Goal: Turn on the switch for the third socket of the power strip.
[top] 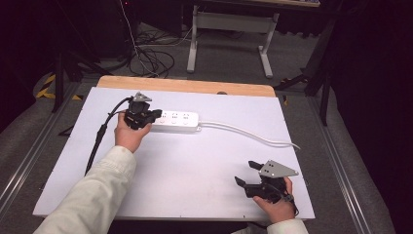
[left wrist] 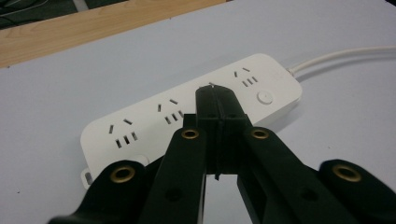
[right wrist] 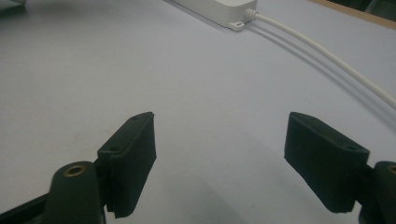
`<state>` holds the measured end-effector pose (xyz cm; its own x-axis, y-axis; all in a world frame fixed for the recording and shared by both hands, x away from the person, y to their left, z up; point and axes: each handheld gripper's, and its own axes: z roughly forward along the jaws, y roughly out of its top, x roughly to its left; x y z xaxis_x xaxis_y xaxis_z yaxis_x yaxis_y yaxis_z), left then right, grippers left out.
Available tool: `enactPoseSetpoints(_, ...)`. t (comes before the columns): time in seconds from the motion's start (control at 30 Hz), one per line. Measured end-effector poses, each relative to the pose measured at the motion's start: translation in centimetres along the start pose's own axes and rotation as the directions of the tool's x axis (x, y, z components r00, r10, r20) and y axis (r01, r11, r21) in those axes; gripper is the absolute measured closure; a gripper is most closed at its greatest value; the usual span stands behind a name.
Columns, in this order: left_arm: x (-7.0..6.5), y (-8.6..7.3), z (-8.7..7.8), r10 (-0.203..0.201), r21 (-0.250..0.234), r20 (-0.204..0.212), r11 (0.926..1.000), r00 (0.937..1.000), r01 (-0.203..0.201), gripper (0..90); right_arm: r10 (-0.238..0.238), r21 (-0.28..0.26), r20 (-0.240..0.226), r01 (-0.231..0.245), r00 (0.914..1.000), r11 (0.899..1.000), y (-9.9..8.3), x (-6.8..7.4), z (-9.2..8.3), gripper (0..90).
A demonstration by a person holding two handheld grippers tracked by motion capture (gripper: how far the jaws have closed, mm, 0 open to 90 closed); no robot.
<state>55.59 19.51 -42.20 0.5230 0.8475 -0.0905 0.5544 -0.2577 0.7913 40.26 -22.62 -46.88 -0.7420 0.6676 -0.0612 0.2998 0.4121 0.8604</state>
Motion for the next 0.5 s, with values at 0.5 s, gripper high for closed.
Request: enactPoseSetpoints(0.5, 0.6, -0.9, 2.8, 0.026, -0.022, -0.031, 0.9994, 0.9992, -0.027, 90.0, 0.002, -0.012, -0.007, -0.002, 1.0, 1.0, -0.1, -0.1, -0.3, 25.3)
